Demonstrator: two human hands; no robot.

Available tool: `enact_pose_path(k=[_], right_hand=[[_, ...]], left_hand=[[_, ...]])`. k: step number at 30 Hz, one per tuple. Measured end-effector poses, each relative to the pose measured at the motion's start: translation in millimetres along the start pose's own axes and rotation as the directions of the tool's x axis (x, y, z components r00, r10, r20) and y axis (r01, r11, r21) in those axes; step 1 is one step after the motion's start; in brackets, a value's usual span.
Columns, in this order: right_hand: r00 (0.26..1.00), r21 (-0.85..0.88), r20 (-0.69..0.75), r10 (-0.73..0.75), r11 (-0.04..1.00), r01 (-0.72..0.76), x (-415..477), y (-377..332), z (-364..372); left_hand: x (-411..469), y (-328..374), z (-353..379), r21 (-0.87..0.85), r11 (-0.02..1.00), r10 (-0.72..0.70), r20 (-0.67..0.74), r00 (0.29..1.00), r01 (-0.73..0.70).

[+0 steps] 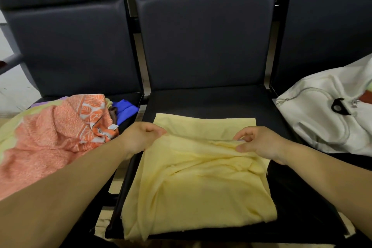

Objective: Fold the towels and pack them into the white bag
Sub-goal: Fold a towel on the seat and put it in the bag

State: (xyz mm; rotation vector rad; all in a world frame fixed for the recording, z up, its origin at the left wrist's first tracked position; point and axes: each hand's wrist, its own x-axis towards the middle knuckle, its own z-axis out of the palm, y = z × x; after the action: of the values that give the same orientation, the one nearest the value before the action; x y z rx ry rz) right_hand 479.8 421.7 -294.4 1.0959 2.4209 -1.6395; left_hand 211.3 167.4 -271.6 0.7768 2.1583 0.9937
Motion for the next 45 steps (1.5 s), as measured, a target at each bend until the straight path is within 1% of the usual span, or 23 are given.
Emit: enact_pose_path(k=[2, 6, 8, 10, 13, 15, 17, 18, 20, 22, 25, 31, 34, 36, 41, 45], right_hand=[[0.999, -0.014, -0.040, -0.020, 1.000, 0.019, 7.1, -0.1, -1.0], [0.982, -0.025, -0.167, -0.087, 0.996, 0.084, 22.6, -2.0, -5.4], [0.972, -0.055, -0.206, -0.112, 0.993, 0.103, 30.1, -2.8, -8.7], [0.965, -0.147, -0.230, -0.127, 0.985, 0.095, 37.8, -0.6, -11.5], [0.963, -0.308, -0.232, -0.138, 0.949, 0.062, 46.9, 6.5, -13.6], [0.964, -0.333, -0.233, -0.127, 0.942, 0.044, 49.4, 9.6, -15.1], [0.963, -0.335, -0.238, -0.131, 0.941, 0.045, 50.0, 10.2, -16.9], [0.962, -0.339, -0.238, -0.135, 0.940, 0.048, 50.0, 10.6, -18.2], [0.962, -0.345, -0.235, -0.137, 0.937, 0.050, 49.5, 10.6, -21.1], [0.958, -0.347, -0.247, -0.143, 0.937, 0.050, 49.1, 10.0, -24.6], [0.939, -0.315, -0.301, -0.166, 0.947, 0.067, 49.8, 6.3, -30.7], [0.915, -0.290, -0.345, -0.207, 0.951, 0.106, 56.0, 7.2, -33.0], [0.894, -0.286, -0.382, -0.234, 0.950, 0.127, 61.2, 9.1, -30.7], [0.897, -0.298, -0.377, -0.230, 0.947, 0.118, 64.1, 10.3, -28.4], [0.900, -0.366, -0.377, -0.218, 0.928, 0.071, 66.5, 12.9, -25.6], [0.909, -0.366, -0.362, -0.208, 0.928, 0.066, 64.8, 10.6, -27.2]], left_hand=[[8.6, -4.0, 0.1, 0.021, 0.999, 0.031, -0.063, 0.998, -0.030], [24.0, -3.9, -3.1, 0.012, 0.994, 0.110, -0.113, 0.988, -0.109], [30.8, -0.7, -6.3, 0.025, 0.989, 0.146, -0.126, 0.981, -0.144], [37.0, 1.6, -3.6, 0.097, 0.982, 0.174, -0.138, 0.975, -0.162], [41.8, -0.4, 6.8, 0.314, 0.942, 0.181, -0.190, 0.965, -0.115], [44.9, -2.6, 11.1, 0.384, 0.918, 0.173, -0.171, 0.970, -0.096], [47.1, -1.6, 11.8, 0.350, 0.932, 0.154, -0.158, 0.975, -0.091], [48.2, -0.3, 11.9, 0.292, 0.953, 0.135, -0.178, 0.975, -0.078], [52.0, -0.1, 12.0, 0.200, 0.977, 0.120, -0.262, 0.958, -0.068], [55.2, -1.3, 11.6, 0.177, 0.981, 0.134, -0.324, 0.937, -0.079], [61.6, -5.5, 7.5, 0.165, 0.984, 0.124, -0.354, 0.927, -0.069], [72.9, 1.8, 1.8, 0.203, 0.972, 0.183, -0.353, 0.918, -0.116], [77.4, -3.9, 1.2, 0.230, 0.969, 0.173, -0.365, 0.915, -0.091], [79.8, -11.0, 0.8, 0.273, 0.960, 0.166, -0.364, 0.917, -0.065], [89.2, -13.2, -3.5, 0.352, 0.936, 0.119, -0.278, 0.953, -0.015], [96.4, -6.5, 0.5, 0.354, 0.935, 0.128, -0.338, 0.933, 0.000]])
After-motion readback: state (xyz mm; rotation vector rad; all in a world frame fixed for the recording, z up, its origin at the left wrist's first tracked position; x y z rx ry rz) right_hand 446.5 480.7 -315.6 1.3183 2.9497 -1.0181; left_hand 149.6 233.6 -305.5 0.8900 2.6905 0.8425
